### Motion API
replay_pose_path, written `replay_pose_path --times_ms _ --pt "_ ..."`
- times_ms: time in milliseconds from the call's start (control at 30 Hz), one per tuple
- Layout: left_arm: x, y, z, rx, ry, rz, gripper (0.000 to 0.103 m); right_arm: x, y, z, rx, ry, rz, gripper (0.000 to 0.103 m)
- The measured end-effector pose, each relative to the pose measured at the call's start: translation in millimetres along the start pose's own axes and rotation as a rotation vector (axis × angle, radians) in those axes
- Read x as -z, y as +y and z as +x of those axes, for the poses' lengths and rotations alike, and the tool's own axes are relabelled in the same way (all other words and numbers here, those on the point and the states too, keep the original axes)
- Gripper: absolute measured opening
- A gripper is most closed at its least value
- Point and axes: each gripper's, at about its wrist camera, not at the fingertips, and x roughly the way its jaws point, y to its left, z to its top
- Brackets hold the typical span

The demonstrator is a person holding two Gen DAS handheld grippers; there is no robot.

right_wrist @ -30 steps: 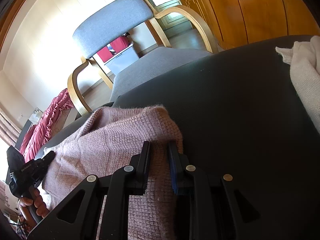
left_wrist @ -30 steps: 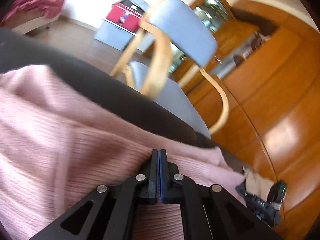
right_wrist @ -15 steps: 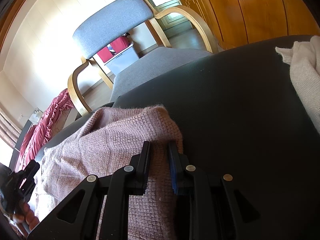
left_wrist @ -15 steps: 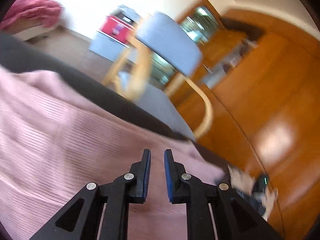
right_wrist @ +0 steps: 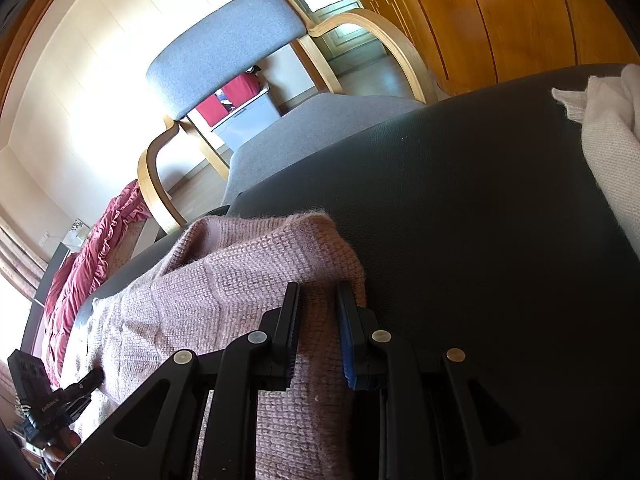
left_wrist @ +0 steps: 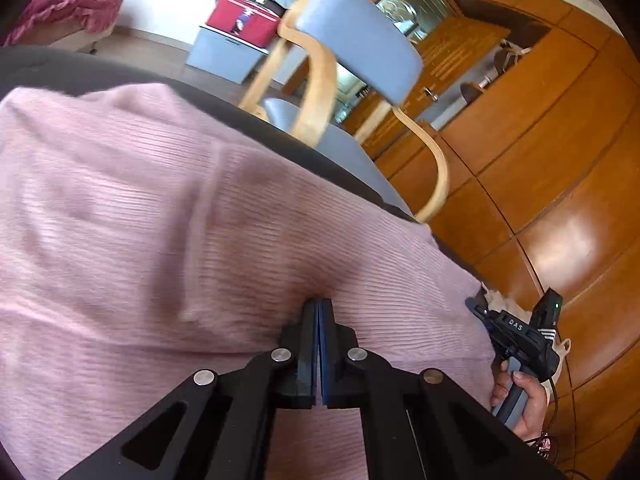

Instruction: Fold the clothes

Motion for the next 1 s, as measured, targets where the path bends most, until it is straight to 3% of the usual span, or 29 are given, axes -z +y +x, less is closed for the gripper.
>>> replay_pose_path --times_ms 133,267,367,467,600,800,1000 --pt "-1 -9 -7 -0.051 -0.006 -0.002 0.000 1 0 -1 0.004 -0.001 -0.002 0.020" --pt "-8 -54 -7 0.018 -0.083 0.009 0.007 1 2 -1 0.011 -0.002 -0.007 0.020" --pt "-11 -102 18 0.050 -0.078 0.103 0.011 1 1 -1 0.007 -0.002 -0.005 0.020" --pt "-5 -144 59 0.050 -0.022 0.194 0.011 1 0 -1 0.004 -0.001 -0.002 0.020" --pt "18 -165 104 -0.018 0.066 0.317 0.011 1 -1 0 -0.001 -0.001 0.002 0.020" --pt "17 -118 99 0.037 0.136 0.183 0.001 1 -1 0 -0.003 0.000 0.002 0.020" --pt "33 -93 65 0.063 0.148 0.220 0.001 1 -3 -1 -0.007 0.001 0.004 0.020"
